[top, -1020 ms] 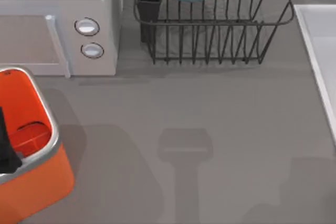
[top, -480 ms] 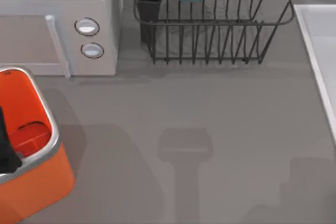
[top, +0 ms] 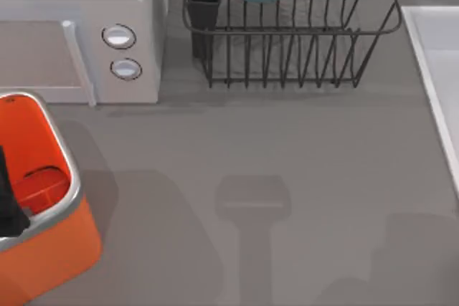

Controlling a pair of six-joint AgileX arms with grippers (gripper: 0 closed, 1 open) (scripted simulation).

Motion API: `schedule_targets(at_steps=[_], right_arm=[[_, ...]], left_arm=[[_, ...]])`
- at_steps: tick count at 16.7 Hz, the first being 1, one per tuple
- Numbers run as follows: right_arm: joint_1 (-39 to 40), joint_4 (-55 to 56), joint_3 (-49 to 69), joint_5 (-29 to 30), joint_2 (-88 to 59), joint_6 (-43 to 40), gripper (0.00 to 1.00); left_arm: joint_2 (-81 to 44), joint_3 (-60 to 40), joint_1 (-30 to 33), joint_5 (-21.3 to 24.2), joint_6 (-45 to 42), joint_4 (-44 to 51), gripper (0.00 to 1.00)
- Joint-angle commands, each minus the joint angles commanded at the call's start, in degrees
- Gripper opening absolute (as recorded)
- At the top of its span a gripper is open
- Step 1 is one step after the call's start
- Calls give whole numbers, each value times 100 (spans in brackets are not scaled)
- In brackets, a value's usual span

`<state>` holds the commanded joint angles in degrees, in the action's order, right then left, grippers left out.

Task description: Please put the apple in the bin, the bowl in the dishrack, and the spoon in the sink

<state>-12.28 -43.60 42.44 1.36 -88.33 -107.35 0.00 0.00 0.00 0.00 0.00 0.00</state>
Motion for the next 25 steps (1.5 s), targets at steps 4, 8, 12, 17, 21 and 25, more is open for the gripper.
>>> schedule_targets(at_steps=[4,8,12,17,21,25], right_arm=[[-12,-1273,664,-2,383,-31,0],[-15,-2102,1248,3,801,-4,0],[-13,-2168,1308,3,852,1,0],[-3,-2303,1667,6,487,-16,0],[43,-2741,2987,12,-643,-51,0],[137,-3350,5225,18,-2265,-5,0]], left_arm=[[0,0,0,0,0,0,100],[0,0,0,0,0,0,100],[0,0,0,0,0,0,100],[0,0,0,0,0,0,100],[0,0,0,0,0,0,100],[0,0,0,0,0,0,100]])
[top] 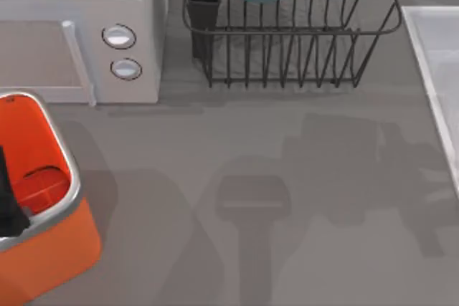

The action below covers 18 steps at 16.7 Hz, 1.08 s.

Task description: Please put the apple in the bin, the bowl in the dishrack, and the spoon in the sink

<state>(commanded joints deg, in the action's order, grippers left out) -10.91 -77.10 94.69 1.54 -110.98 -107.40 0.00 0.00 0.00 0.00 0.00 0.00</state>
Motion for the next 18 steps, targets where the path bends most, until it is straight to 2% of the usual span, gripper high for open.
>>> schedule_targets(at_steps=[5,9,13,18], right_arm=[[137,-757,3118,10,-2043,168,0],[234,-1146,4820,21,-3280,368,0],[285,-1286,5583,29,-3849,533,0],[253,-1285,5607,30,-3870,545,0]], left_arm=[[0,0,0,0,0,0,100],[0,0,0,0,0,0,100],[0,0,0,0,0,0,100],[0,0,0,0,0,0,100]])
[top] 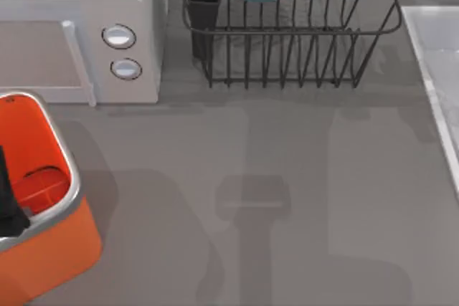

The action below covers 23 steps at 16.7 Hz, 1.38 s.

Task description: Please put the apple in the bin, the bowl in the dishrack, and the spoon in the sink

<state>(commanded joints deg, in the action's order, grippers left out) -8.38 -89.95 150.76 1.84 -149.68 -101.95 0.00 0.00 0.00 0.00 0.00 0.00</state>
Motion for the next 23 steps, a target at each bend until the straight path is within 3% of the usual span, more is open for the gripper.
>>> schedule_targets(at_steps=[9,14,23], right_arm=[[29,1210,-1519,-6,295,-7,0],[28,1310,-1621,-6,313,-12,0],[28,1310,-1621,-6,313,-12,68]], left_arm=[[0,0,0,0,0,0,100],[0,0,0,0,0,0,100],[0,0,0,0,0,0,100]])
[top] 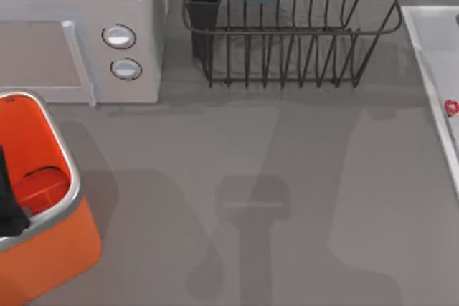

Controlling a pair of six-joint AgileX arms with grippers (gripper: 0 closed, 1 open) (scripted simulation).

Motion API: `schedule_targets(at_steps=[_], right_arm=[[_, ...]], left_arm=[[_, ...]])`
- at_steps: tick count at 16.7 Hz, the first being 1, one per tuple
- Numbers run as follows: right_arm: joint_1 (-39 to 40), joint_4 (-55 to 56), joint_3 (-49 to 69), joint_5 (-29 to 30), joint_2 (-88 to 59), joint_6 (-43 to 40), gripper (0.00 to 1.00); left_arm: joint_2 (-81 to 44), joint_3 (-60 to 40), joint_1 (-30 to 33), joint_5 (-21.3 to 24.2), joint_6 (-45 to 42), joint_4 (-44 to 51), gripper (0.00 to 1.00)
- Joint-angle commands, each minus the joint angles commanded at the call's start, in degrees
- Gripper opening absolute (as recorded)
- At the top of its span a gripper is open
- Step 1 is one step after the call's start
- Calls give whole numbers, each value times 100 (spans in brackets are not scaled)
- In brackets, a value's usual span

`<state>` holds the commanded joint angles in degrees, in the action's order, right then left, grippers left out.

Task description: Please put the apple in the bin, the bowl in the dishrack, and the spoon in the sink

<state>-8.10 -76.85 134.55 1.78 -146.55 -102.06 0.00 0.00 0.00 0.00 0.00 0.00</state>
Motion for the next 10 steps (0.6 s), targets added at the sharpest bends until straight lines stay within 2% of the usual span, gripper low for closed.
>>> schedule_targets(at_steps=[4,10], right_arm=[[0,0,0,0,0,0,98],[0,0,0,0,0,0,100]], left_arm=[[0,0,0,0,0,0,100],[0,0,0,0,0,0,100]])
